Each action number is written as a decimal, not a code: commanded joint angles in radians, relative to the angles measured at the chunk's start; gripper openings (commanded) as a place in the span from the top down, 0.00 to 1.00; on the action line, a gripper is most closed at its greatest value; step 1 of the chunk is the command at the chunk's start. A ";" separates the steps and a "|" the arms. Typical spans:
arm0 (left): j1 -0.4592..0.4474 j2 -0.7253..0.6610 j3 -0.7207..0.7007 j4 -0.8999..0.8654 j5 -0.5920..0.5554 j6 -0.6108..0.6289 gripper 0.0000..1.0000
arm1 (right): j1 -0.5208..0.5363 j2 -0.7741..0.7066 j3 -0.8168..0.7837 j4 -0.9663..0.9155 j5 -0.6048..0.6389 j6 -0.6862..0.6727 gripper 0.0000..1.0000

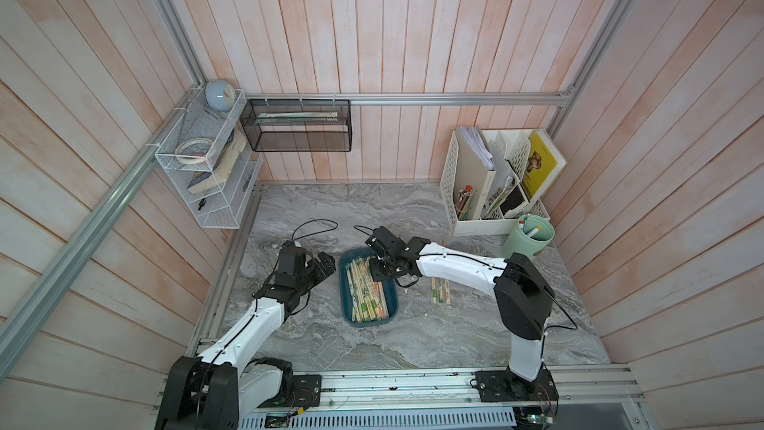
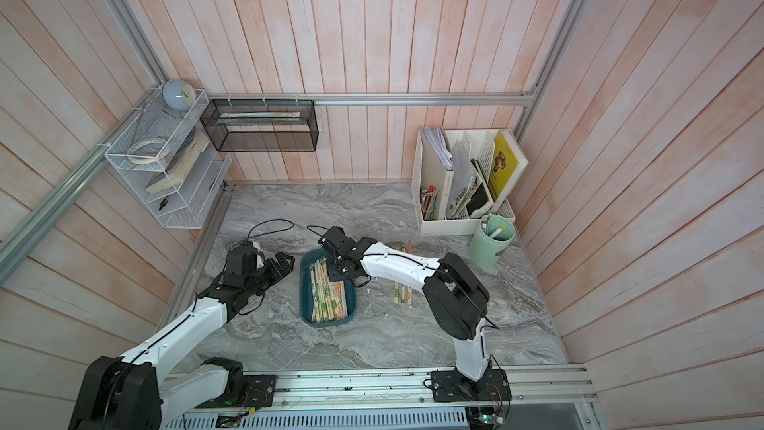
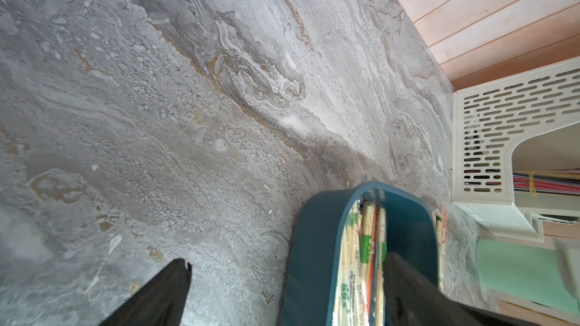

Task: Take the paired disposable chopsticks out of the storage box
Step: Pick up the paired disposable chopsticks from the storage box.

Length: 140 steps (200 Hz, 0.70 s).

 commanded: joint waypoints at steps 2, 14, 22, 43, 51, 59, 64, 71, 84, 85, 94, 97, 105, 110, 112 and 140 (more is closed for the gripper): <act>0.007 -0.010 -0.010 0.023 0.013 0.025 0.00 | 0.012 0.036 0.038 -0.060 0.027 -0.008 0.69; 0.007 -0.010 -0.011 0.026 0.014 0.025 0.00 | 0.016 0.050 0.047 -0.070 0.027 -0.007 0.69; 0.009 -0.012 -0.014 0.029 0.016 0.025 0.00 | 0.017 0.061 0.056 -0.079 0.028 -0.007 0.70; 0.008 -0.013 -0.020 0.036 0.021 0.024 0.00 | 0.020 0.082 0.074 -0.099 0.033 -0.014 0.70; 0.010 -0.014 -0.022 0.039 0.025 0.024 0.00 | 0.022 0.088 0.080 -0.102 0.032 -0.018 0.71; 0.010 -0.013 -0.023 0.039 0.025 0.024 0.00 | 0.022 0.095 0.085 -0.107 0.034 -0.019 0.71; 0.011 -0.013 -0.023 0.041 0.026 0.024 0.00 | 0.022 0.098 0.088 -0.110 0.033 -0.020 0.71; 0.010 -0.016 -0.025 0.044 0.027 0.024 0.00 | 0.021 0.103 0.090 -0.114 0.034 -0.019 0.71; 0.010 -0.014 -0.026 0.045 0.030 0.024 0.00 | 0.022 0.111 0.092 -0.119 0.036 -0.018 0.72; 0.010 -0.014 -0.026 0.046 0.030 0.024 0.00 | 0.022 0.112 0.093 -0.120 0.037 -0.018 0.72; 0.010 -0.015 -0.028 0.049 0.032 0.024 0.00 | 0.023 0.115 0.095 -0.122 0.034 -0.018 0.72; 0.010 -0.014 -0.029 0.050 0.031 0.024 0.00 | 0.023 0.116 0.095 -0.122 0.034 -0.018 0.72; 0.010 -0.015 -0.030 0.052 0.034 0.024 0.00 | 0.022 0.121 0.095 -0.123 0.035 -0.018 0.73; 0.010 -0.014 -0.030 0.052 0.034 0.024 0.00 | 0.023 0.123 0.096 -0.123 0.034 -0.018 0.73; 0.010 -0.015 -0.030 0.052 0.034 0.024 0.00 | 0.023 0.124 0.096 -0.124 0.034 -0.018 0.73; 0.010 -0.016 -0.036 0.057 0.035 0.022 0.00 | 0.021 0.138 0.103 -0.128 0.031 -0.021 0.74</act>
